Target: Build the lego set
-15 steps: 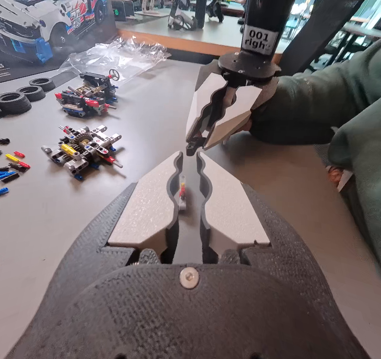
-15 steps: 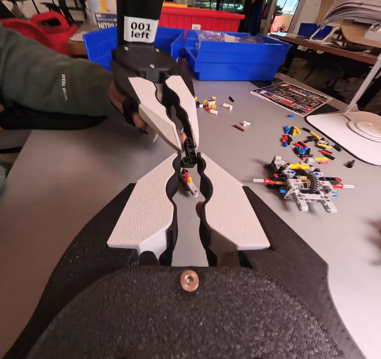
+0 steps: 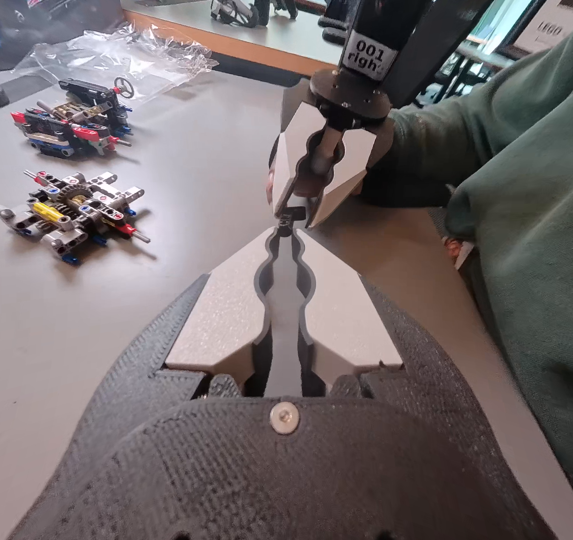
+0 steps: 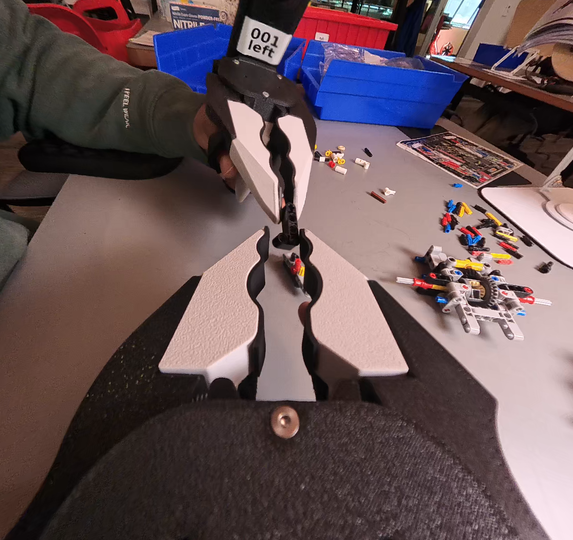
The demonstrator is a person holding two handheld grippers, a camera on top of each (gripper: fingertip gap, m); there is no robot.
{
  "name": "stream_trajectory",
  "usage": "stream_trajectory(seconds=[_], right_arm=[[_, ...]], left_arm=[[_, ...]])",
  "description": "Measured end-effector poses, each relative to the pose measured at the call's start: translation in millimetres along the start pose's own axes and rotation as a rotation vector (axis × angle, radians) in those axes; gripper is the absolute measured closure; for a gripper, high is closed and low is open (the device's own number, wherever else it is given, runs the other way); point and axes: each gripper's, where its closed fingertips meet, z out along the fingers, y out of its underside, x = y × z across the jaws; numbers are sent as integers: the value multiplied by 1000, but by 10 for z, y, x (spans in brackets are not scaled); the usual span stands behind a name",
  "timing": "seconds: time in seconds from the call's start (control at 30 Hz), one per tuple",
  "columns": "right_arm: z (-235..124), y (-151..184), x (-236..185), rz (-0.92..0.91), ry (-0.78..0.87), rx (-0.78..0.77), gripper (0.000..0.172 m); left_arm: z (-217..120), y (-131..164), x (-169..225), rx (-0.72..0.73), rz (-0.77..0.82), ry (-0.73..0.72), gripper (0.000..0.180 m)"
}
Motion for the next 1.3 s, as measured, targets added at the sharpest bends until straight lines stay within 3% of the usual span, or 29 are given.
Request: stream_trajectory(seconds=[0.17,0.47,0.67,0.77,0.93,1.17,1.3], right_arm=[[-8,-31,2,-6,3,19,155],[-71,-199,82,-13,54,122,161],[-83,-239,55,66,-3,157,163],[-102,-251,70,154,-35,172,165],[-156,-243,191,312,-49,181,165],[26,55,109,426,-91,-31,165],[82,1,76,598,-148,4,165]], left_arm=[[-32,-114,47,98,-141,92,175],[40,-221,104,228,-541,265,175],[24,-257,129,255,-623,334,175],[8,-243,100,245,-608,312,175],[-42,-159,-76,185,-473,146,178],[-59,-162,-102,100,-159,-2,163],[16,-45,-18,1,15,-31,158]])
